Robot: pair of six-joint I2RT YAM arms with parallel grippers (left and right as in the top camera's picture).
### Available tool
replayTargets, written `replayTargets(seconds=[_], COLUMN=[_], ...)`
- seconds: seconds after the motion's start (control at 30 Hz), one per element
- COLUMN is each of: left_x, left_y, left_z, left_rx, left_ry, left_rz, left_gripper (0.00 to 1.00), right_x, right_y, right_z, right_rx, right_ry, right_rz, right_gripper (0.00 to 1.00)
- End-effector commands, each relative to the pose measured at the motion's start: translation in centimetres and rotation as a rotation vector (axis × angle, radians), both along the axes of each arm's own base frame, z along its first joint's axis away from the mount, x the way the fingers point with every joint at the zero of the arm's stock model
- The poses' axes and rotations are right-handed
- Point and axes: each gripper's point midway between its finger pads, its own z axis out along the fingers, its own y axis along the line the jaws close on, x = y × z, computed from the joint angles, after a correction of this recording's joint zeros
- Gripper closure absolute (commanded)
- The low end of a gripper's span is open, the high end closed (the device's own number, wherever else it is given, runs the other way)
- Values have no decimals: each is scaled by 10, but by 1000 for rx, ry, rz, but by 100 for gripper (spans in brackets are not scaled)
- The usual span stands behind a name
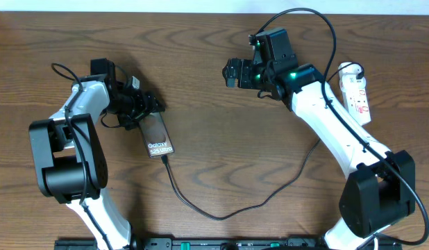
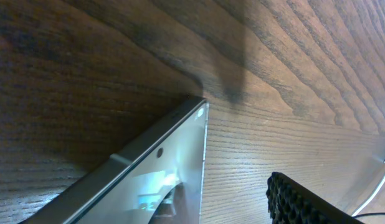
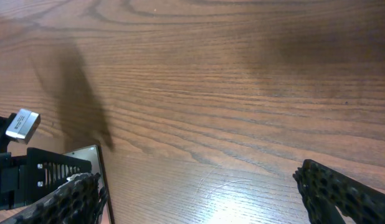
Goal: Plug charger to phone and switch on socket
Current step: 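Lay the phone flat on the table and open the left gripper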
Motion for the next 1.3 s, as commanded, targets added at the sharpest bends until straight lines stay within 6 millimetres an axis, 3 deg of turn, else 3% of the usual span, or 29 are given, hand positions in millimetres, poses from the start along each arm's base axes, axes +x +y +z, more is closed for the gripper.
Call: replayTargets(seconds=[0.0,0.87,1.27], left_x=[-63,-65,-78], left_y=[39,39,44], left_z=[-76,-75,-75], left_rx=[239,237,274], left_ry=[279,291,344], left_rz=[6,5,-2], left_gripper=[22,23,23], right_x=[0,-1,-2], right_y=[-2,-3,-3], right_z=[3,2,1], right_rx=[-16,-18,-21], right_ry=[-17,-10,-3], right_rz=[2,2,2], right_gripper=[1,1,1])
